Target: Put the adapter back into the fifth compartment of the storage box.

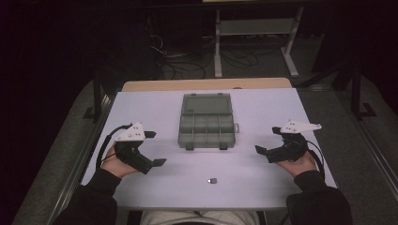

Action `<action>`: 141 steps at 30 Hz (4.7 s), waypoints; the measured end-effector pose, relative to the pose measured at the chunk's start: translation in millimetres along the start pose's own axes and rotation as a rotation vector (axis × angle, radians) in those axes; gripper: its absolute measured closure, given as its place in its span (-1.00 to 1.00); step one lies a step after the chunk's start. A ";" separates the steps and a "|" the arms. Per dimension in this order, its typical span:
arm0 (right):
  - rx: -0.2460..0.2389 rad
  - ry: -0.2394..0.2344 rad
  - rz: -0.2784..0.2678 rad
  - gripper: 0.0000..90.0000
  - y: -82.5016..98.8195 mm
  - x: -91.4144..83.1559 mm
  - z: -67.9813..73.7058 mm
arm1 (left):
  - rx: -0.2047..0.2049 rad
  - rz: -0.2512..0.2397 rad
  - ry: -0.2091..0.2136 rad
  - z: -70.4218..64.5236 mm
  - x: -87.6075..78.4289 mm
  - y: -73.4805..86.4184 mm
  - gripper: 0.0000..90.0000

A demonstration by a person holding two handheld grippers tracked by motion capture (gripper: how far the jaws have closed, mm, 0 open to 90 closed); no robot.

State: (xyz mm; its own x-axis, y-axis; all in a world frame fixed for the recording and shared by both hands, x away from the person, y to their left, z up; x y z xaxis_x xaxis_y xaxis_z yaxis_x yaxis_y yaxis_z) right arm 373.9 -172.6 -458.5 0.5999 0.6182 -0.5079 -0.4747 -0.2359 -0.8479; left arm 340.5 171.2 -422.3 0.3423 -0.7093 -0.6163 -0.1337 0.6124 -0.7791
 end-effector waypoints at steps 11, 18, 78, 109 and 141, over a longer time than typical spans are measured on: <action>-0.006 -0.007 0.002 -1.00 0.1 0.2 1.5 | 0.018 0.027 0.046 -10.9 19.2 -5.1 -1.00; -0.009 -0.011 0.007 -1.00 0.8 1.0 2.1 | 0.033 0.042 0.064 -16.3 28.7 -5.8 -1.00; -0.014 -0.028 0.023 -1.00 2.6 3.5 5.0 | 0.181 0.182 0.201 -64.5 106.0 -18.9 -1.00; -0.016 -0.035 0.027 -1.00 3.0 4.1 6.1 | 0.253 0.233 0.296 -96.4 140.3 -12.8 -0.88; -0.019 -0.041 0.024 -1.00 2.7 4.1 6.8 | 0.299 0.230 0.361 -106.8 148.7 -8.4 0.26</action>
State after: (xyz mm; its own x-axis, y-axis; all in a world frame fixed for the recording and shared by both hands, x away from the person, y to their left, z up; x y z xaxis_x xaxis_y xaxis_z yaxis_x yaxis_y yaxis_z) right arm 370.7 -165.7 -461.8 0.5616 0.6421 -0.5218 -0.4762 -0.2649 -0.8385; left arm 293.2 23.2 -519.7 -0.0145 -0.5874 -0.8092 0.1220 0.8022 -0.5845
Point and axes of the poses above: each handheld gripper's, and its own axes: x roughly forward along the jaws, y roughly out of its underside, z roughly to its left, the point moved 10 cm from there along x, roughly forward along the jaws, and after that the axes turned 6 degrees about x, right-handed, at the moved point
